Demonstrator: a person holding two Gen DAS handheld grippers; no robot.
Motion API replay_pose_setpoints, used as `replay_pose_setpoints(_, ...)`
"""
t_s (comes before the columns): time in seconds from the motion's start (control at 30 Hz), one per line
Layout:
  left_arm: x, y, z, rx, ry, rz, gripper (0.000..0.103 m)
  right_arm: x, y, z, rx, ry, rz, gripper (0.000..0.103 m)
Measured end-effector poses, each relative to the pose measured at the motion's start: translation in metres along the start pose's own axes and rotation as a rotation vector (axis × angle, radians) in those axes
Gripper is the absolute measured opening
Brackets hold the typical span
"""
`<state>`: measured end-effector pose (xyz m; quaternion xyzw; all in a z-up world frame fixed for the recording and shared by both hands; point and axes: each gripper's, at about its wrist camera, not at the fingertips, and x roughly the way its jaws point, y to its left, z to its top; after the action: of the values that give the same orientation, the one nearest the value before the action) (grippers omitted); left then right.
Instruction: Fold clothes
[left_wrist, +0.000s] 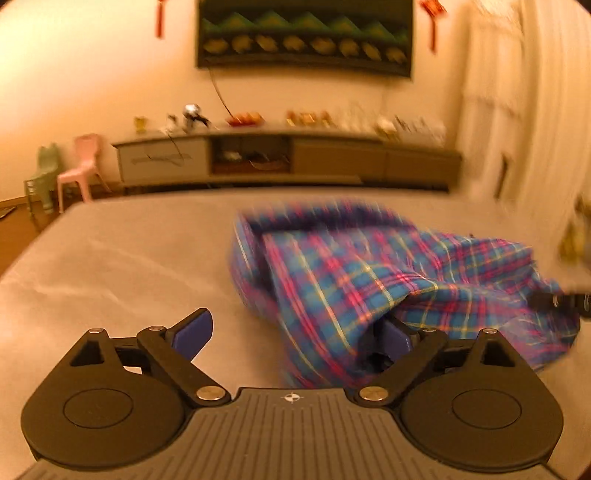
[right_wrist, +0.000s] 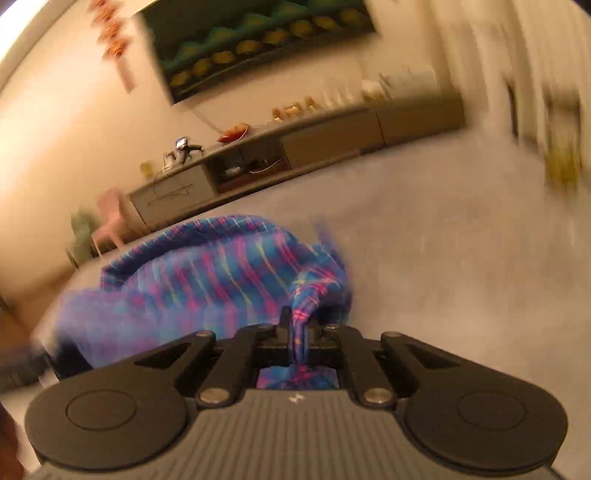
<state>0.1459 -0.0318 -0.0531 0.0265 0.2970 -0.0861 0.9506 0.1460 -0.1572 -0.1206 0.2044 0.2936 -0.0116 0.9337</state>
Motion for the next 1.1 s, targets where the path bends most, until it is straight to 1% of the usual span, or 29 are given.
replay_pose_setpoints(0.07, 0.017, -0.011, -0.012, -0.007, 0.026, 0.008, 0.098, -0.010, 0.001, 0.007, 0.028, -0.027, 0.063, 0.005)
replay_pose_setpoints(0.1, 0.028, -0.014, -0.012, -0.008, 0.032, 0.022, 0.096, -0.013, 0.006, 0.015, 0.010, -0.040, 0.085, 0.005)
replay_pose_setpoints(0.13, 0.040, -0.018, -0.007, 0.005, 0.021, 0.030, 0.071, -0.015, 0.011, 0.022, 0.011, -0.050, 0.118, 0.005)
replay_pose_setpoints(0.17, 0.050, -0.019, 0.002, 0.021, 0.013, 0.036, 0.039, -0.019, 0.015, 0.033, 0.014, -0.073, 0.145, 0.005)
replay_pose_setpoints(0.2, 0.052, -0.014, 0.018, 0.001, -0.009, 0.015, 0.001, -0.029, 0.017, 0.047, 0.013, -0.118, 0.146, 0.005)
replay_pose_setpoints(0.23, 0.049, -0.006, 0.039, -0.040, -0.046, -0.024, 0.001, -0.039, 0.018, 0.062, 0.012, -0.164, 0.148, 0.005)
replay_pose_setpoints(0.27, 0.037, 0.001, 0.061, -0.068, -0.115, -0.057, 0.000, -0.056, 0.024, 0.077, 0.003, -0.230, 0.174, 0.005)
replay_pose_setpoints(0.37, -0.038, 0.028, 0.127, -0.150, -0.363, -0.152, 0.000, -0.106, 0.048, 0.118, -0.044, -0.424, 0.262, 0.005)
replay_pose_setpoints(0.4, -0.061, 0.038, 0.143, -0.176, -0.430, -0.159, 0.000, -0.121, 0.060, 0.127, -0.074, -0.486, 0.298, 0.005)
replay_pose_setpoints(0.43, -0.075, 0.049, 0.153, -0.200, -0.467, -0.124, 0.000, -0.135, 0.072, 0.136, -0.104, -0.547, 0.334, 0.005)
replay_pose_setpoints(0.47, -0.070, 0.061, 0.157, -0.226, -0.434, -0.070, 0.000, -0.135, 0.084, 0.141, -0.137, -0.566, 0.366, 0.005)
replay_pose_setpoints(0.5, -0.057, 0.072, 0.160, -0.253, -0.365, -0.015, 0.000, -0.115, 0.098, 0.143, -0.183, -0.517, 0.355, 0.007)
replay_pose_setpoints(0.53, -0.036, 0.084, 0.155, -0.275, -0.261, 0.022, 0.000, -0.095, 0.111, 0.146, -0.228, -0.467, 0.344, 0.010)
replay_pose_setpoints(0.57, -0.011, 0.095, 0.145, -0.293, -0.134, 0.048, 0.001, -0.060, 0.119, 0.144, -0.265, -0.339, 0.344, 0.024)
replay_pose_setpoints(0.6, 0.006, 0.107, 0.129, -0.311, -0.042, 0.078, 0.001, -0.041, 0.106, 0.133, -0.225, -0.281, 0.312, 0.032)
replay_pose_setpoints(0.63, 0.019, 0.118, 0.107, -0.331, 0.029, 0.110, 0.002, -0.023, 0.093, 0.121, -0.186, -0.224, 0.280, 0.032)
replay_pose_setpoints(0.67, 0.022, 0.127, 0.087, -0.345, 0.058, 0.125, 0.007, -0.004, 0.080, 0.110, -0.146, -0.166, 0.247, 0.034)
replay_pose_setpoints(0.7, 0.020, 0.134, 0.067, -0.356, 0.066, 0.128, 0.011, 0.014, 0.067, 0.099, -0.106, -0.109, 0.215, 0.041)
replay_pose_setpoints(0.77, 0.016, 0.148, 0.030, -0.374, 0.087, 0.133, 0.032, 0.019, 0.034, 0.065, -0.030, -0.069, 0.174, 0.053)
replay_pose_setpoints(0.8, 0.014, 0.155, 0.015, -0.389, 0.096, 0.136, 0.034, 0.022, 0.027, 0.048, -0.007, -0.029, 0.154, 0.053)
replay_pose_setpoints(0.83, 0.012, 0.161, 0.001, -0.408, 0.103, 0.140, 0.041, 0.027, 0.028, 0.028, 0.007, 0.018, 0.141, 0.053)
replay_pose_setpoints(0.87, 0.010, 0.167, -0.009, -0.429, 0.104, 0.142, 0.049, 0.027, 0.034, 0.018, 0.010, 0.048, 0.162, 0.053)
replay_pose_setpoints(0.9, 0.007, 0.174, -0.015, -0.451, 0.097, 0.141, 0.054, 0.028, 0.040, 0.008, 0.012, 0.077, 0.182, 0.055)
replay_pose_setpoints(0.93, 0.006, 0.177, -0.018, -0.471, 0.090, 0.141, 0.063, 0.027, 0.066, 0.003, -0.049, 0.093, 0.209, 0.058)
replay_pose_setpoints(0.97, 0.005, 0.180, -0.020, -0.487, 0.083, 0.141, 0.071, 0.026, 0.092, -0.001, -0.110, 0.109, 0.236, 0.073)
replay_pose_setpoints(1.0, 0.004, 0.182, -0.023, -0.504, 0.077, 0.141, 0.073, 0.026, 0.117, -0.006, -0.170, 0.124, 0.262, 0.089)
replay_pose_setpoints(1.03, 0.003, 0.184, -0.025, -0.521, 0.071, 0.141, 0.075, 0.041, 0.134, -0.007, -0.227, 0.147, 0.262, 0.090)
replay_pose_setpoints(1.07, 0.005, 0.185, -0.025, -0.531, 0.072, 0.138, 0.075, 0.053, 0.148, -0.015, -0.266, 0.194, 0.239, 0.085)
replay_pose_setpoints(1.1, 0.006, 0.183, -0.026, -0.530, 0.074, 0.132, 0.075, 0.066, 0.162, -0.023, -0.305, 0.241, 0.216, 0.046)
